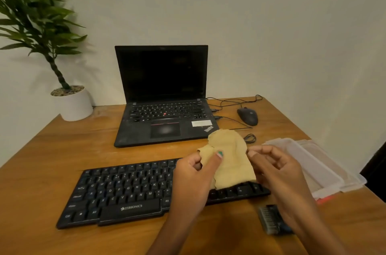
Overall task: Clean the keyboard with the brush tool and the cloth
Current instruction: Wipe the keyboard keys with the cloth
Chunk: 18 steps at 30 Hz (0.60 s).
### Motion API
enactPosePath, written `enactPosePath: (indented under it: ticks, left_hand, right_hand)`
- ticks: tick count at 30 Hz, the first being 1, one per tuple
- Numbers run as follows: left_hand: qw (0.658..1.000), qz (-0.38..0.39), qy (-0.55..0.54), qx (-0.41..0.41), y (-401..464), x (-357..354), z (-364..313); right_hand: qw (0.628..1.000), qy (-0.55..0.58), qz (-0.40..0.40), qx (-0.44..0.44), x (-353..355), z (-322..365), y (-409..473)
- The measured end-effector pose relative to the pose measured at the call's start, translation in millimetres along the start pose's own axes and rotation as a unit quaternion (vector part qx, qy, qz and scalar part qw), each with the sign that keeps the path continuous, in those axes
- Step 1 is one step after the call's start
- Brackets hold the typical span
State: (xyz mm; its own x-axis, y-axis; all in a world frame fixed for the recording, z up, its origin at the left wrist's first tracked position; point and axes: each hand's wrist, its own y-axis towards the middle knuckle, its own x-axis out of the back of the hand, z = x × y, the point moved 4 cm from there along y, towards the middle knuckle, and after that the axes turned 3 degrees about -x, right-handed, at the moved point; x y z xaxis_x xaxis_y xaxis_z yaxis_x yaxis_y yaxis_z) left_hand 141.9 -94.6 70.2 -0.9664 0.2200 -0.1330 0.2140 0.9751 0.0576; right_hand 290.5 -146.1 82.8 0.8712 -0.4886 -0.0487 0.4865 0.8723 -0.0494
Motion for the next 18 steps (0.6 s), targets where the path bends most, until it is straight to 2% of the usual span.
enactPosePath:
  ticks: [2,4,7,9,13,16,18]
  left_hand:
    - [1.000,-0.009,-0.011,0.004,3,6,-3]
    - [0.999,-0.016,-0.025,0.014,4,9,-5]
    - [0.999,-0.014,-0.034,0.040,4,11,-4]
    - [0.997,-0.003,-0.044,0.067,4,11,-3]
    - [0.997,0.009,-0.021,0.080,6,13,0]
    - [1.000,-0.014,0.015,-0.011,8,18,-4]
    - [0.996,0.002,0.047,-0.073,7,19,-4]
  right_hand:
    - [0.996,-0.048,-0.008,0.072,0,2,-5]
    - [0.985,-0.108,0.042,0.130,-3,4,-9]
    - [0.930,-0.281,0.146,0.186,-13,-2,-13]
    - [0.907,-0.326,0.154,0.220,-17,-5,-11]
    - [0.932,-0.237,0.071,0.266,-13,3,-7]
    - [0.966,-0.143,0.040,0.210,-10,6,-4]
    - [0.985,-0.064,0.044,0.155,-10,5,-2]
